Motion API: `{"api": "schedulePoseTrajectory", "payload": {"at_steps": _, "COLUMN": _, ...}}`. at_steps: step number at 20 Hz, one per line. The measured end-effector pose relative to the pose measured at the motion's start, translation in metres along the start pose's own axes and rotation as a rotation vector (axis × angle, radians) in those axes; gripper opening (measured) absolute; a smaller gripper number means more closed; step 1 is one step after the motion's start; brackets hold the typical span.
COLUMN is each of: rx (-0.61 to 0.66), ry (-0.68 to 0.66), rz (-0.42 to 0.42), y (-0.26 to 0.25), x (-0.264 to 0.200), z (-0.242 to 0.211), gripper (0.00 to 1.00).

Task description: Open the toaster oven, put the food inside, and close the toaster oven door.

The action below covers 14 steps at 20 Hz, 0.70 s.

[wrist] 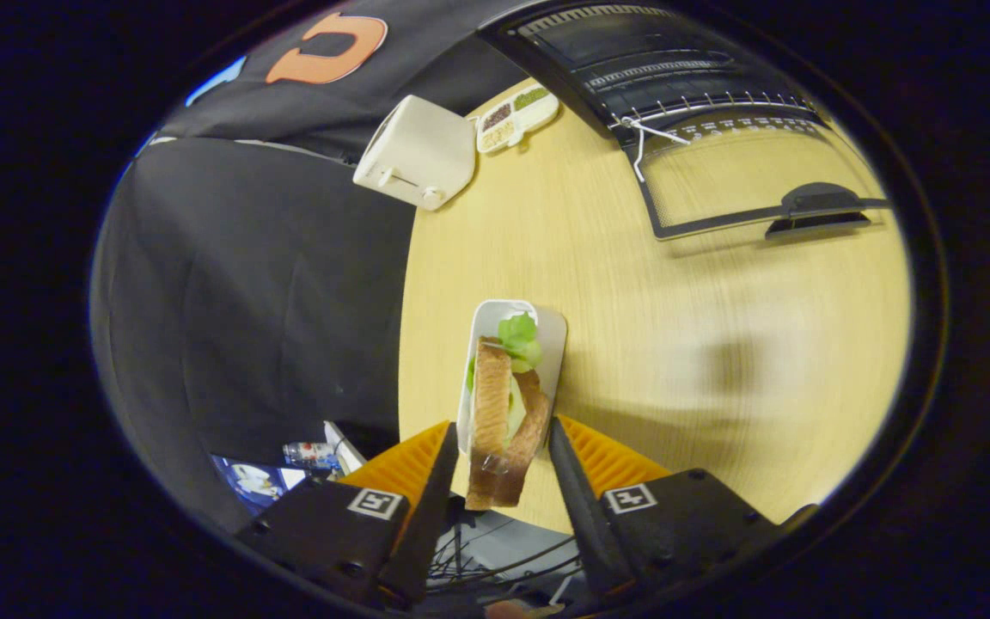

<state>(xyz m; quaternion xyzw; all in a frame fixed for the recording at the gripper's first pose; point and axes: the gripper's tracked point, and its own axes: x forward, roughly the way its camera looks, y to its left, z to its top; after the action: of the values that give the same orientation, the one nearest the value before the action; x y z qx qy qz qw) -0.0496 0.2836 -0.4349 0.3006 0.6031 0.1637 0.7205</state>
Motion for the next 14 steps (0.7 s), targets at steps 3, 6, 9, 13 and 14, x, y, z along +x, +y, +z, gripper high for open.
{"api": "schedulePoseTrajectory", "payload": {"at_steps": 3, "rx": 0.031, "ry": 0.017, "rz": 0.004, "y": 0.005, "x": 0.0, "z": 0.0, "gripper": 0.45}}
{"api": "schedulePoseTrajectory", "payload": {"at_steps": 6, "rx": 0.022, "ry": 0.015, "rz": 0.021, "y": 0.016, "x": -0.009, "z": 0.003, "gripper": 0.36}}
{"api": "schedulePoseTrajectory", "payload": {"at_steps": 9, "rx": 0.015, "ry": 0.007, "rz": 0.066, "y": 0.034, "x": -0.032, "z": 0.006, "gripper": 0.34}}
{"api": "schedulePoseTrajectory", "payload": {"at_steps": 13, "rx": -0.004, "ry": -0.051, "rz": 0.155, "y": 0.058, "x": -0.081, "z": 0.022, "gripper": 0.34}}
{"api": "schedulePoseTrajectory", "payload": {"at_steps": 14, "rx": -0.003, "ry": -0.075, "rz": 0.169, "y": 0.06, "x": -0.094, "z": 0.031, "gripper": 0.34}}
